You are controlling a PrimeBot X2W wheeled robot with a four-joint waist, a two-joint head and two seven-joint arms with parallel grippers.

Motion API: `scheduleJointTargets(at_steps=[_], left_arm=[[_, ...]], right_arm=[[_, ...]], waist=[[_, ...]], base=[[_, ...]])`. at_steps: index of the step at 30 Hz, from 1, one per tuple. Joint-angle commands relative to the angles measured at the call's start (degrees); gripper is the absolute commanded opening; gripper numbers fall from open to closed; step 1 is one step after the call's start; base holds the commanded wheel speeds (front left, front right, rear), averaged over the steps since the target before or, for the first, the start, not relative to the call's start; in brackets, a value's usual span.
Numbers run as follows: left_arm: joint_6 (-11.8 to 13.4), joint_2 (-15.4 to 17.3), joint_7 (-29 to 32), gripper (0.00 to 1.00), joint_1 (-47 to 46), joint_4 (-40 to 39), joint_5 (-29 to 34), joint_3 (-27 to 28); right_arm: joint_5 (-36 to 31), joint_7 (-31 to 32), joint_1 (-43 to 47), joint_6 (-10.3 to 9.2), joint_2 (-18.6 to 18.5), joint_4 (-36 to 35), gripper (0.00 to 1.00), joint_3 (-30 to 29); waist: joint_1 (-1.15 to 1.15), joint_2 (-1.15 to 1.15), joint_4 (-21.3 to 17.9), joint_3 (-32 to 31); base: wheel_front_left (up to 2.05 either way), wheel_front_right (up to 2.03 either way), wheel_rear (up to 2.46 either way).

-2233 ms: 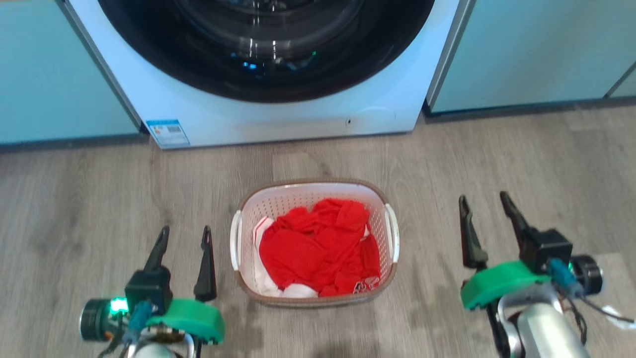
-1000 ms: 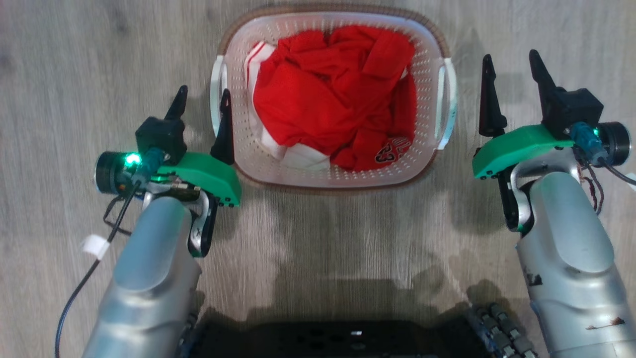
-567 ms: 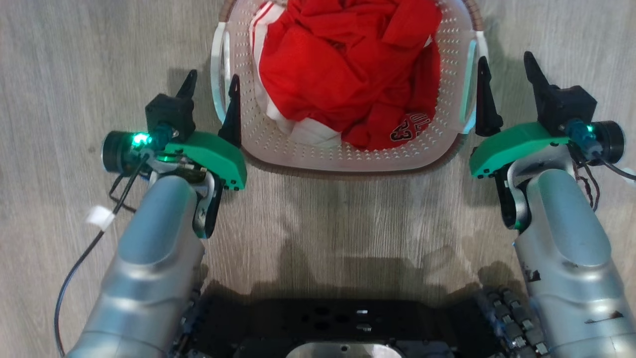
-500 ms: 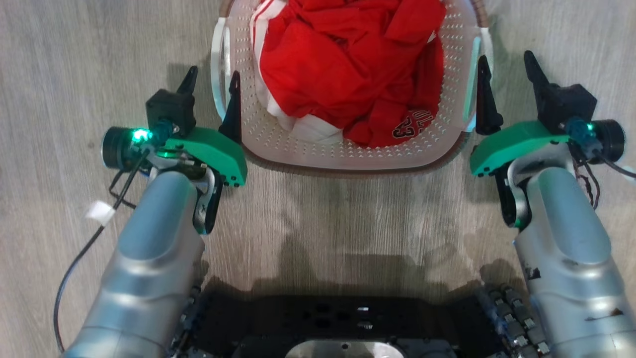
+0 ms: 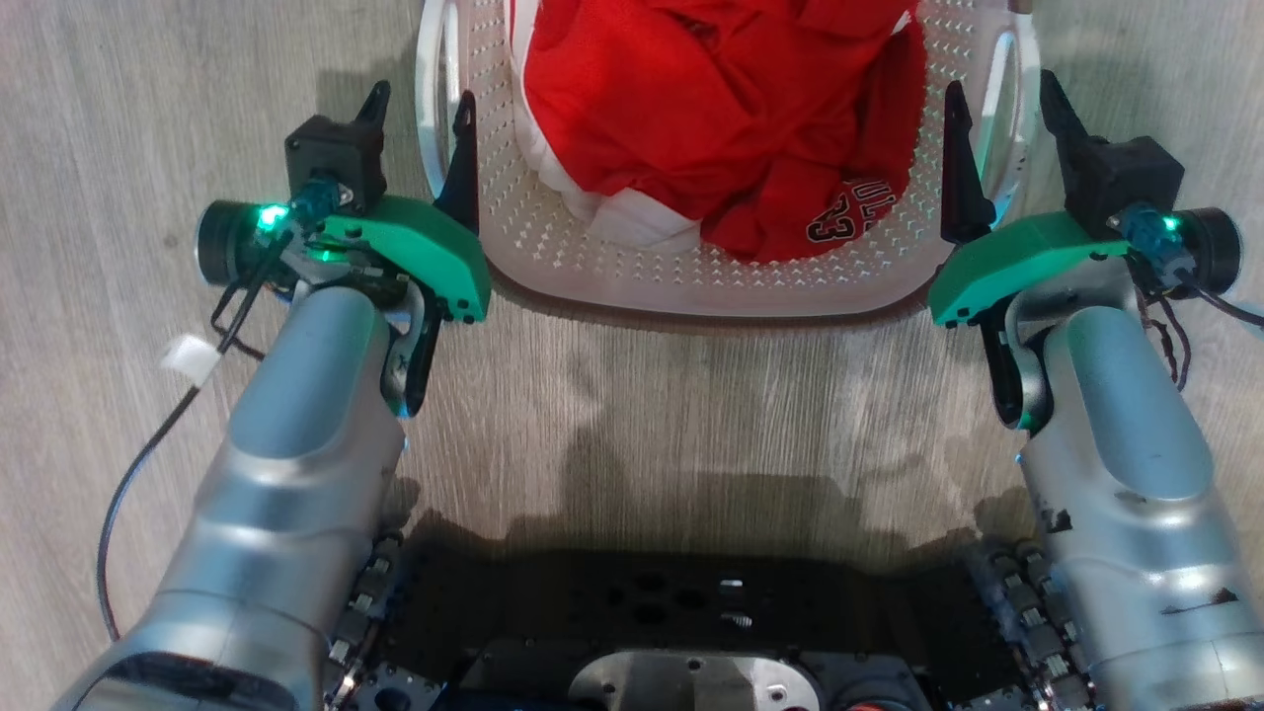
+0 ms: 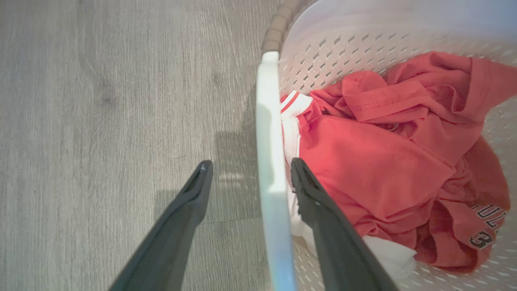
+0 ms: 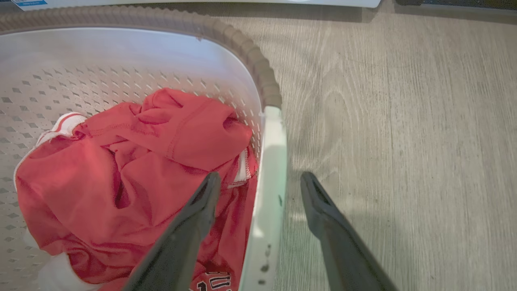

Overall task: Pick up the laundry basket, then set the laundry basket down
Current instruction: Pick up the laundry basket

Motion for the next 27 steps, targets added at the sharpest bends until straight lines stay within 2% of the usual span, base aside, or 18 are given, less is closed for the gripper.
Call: scheduleJointTargets(at_steps=[1,24,26,27], left_arm=[[0.44,1.35,-0.29,1.00,0.99,0.03,-0.41,0.76],[1.25,1.35,-0.29,1.00,-4.25,2.61,-5.77,-5.81],[1.35,1.35,-0.29,0.95,-4.42,2.69,-6.31,-6.35],[1.37,1.35,-0.29,0.88,-4.48,2.75,-6.58,-6.62]], right_arm=[[-0.05,-0.69,1.89,-0.08,0.64,-0.59,1.00,1.30],[-0.92,-0.69,-0.70,-0.08,0.64,3.12,1.00,1.54],[-1.04,-0.69,-0.86,-0.08,0.64,3.30,1.00,1.48],[-1.07,-0.69,-0.94,-0.08,0.64,3.40,0.91,1.47]], waist=[[-0.01,0.00,0.15,0.46],[-0.01,0.00,1.70,3.19],[-0.01,0.00,1.85,3.19],[-0.01,0.00,1.92,3.16]], base=[[0.00,0.00,0.00],[0.00,0.00,0.00],[0.00,0.00,0.00],[0.00,0.00,0.00]])
